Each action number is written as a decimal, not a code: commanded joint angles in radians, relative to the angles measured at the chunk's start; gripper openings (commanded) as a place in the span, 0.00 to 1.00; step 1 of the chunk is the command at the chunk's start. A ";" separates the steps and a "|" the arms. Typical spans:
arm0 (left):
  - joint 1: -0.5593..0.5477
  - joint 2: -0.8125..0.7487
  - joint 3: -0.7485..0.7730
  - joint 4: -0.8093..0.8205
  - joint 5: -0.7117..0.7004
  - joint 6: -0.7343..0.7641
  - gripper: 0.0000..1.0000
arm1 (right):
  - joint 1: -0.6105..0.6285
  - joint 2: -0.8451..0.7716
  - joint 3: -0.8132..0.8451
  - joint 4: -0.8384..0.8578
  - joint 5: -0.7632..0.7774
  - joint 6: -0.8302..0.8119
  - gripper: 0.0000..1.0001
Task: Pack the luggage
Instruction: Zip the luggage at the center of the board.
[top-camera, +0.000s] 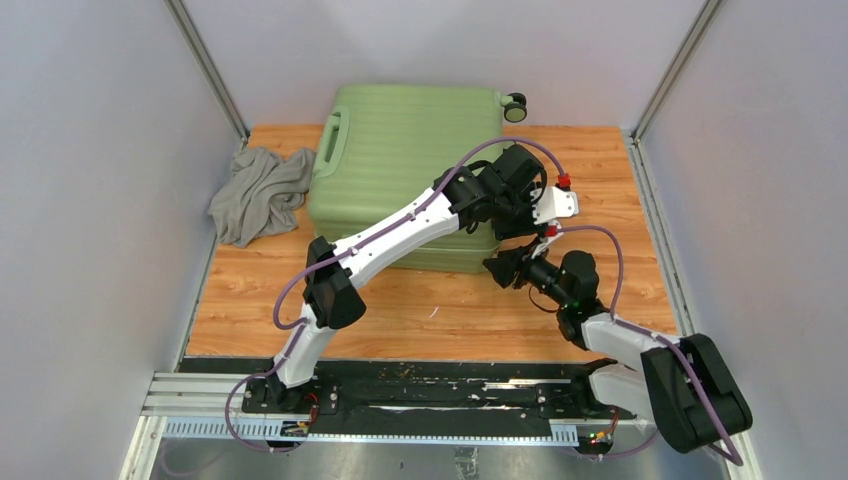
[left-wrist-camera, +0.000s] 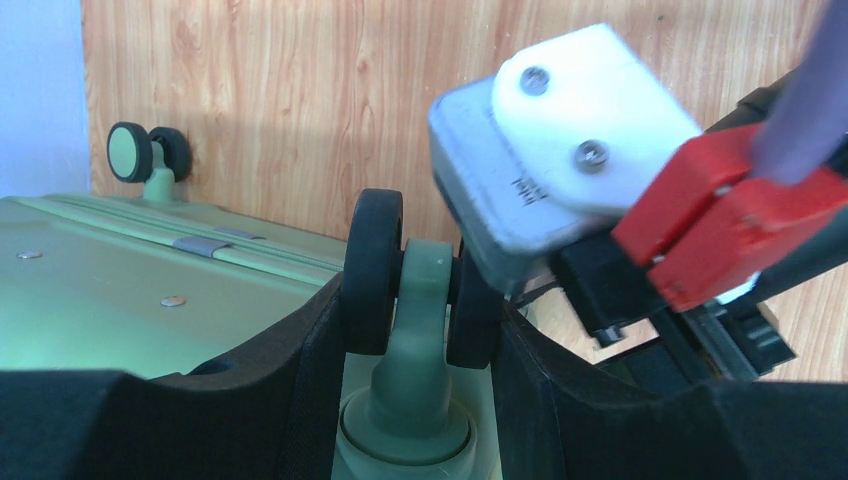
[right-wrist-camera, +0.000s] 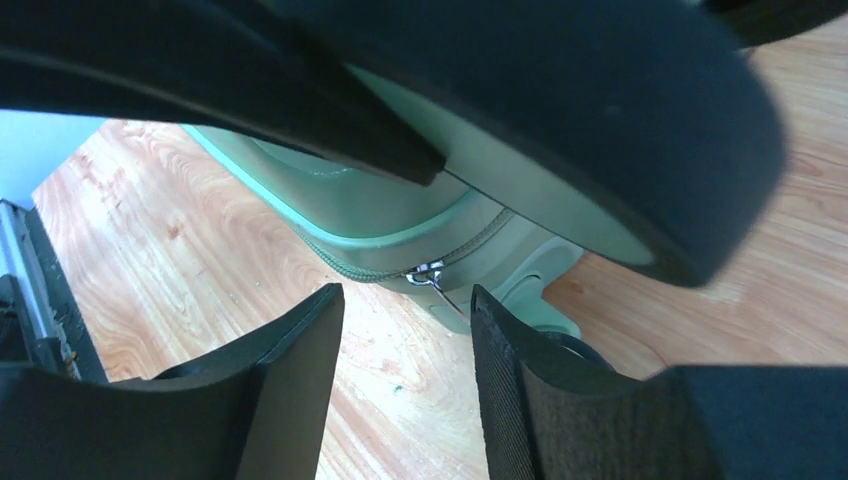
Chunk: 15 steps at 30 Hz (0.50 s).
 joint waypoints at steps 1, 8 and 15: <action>-0.011 -0.121 0.061 0.225 -0.005 0.018 0.00 | -0.019 0.073 0.048 0.118 -0.115 -0.021 0.52; -0.011 -0.144 0.060 0.213 -0.039 0.040 0.00 | -0.020 0.145 0.028 0.202 -0.121 -0.015 0.39; -0.010 -0.162 0.079 0.195 -0.063 0.038 0.00 | -0.042 0.219 0.024 0.263 -0.100 0.016 0.38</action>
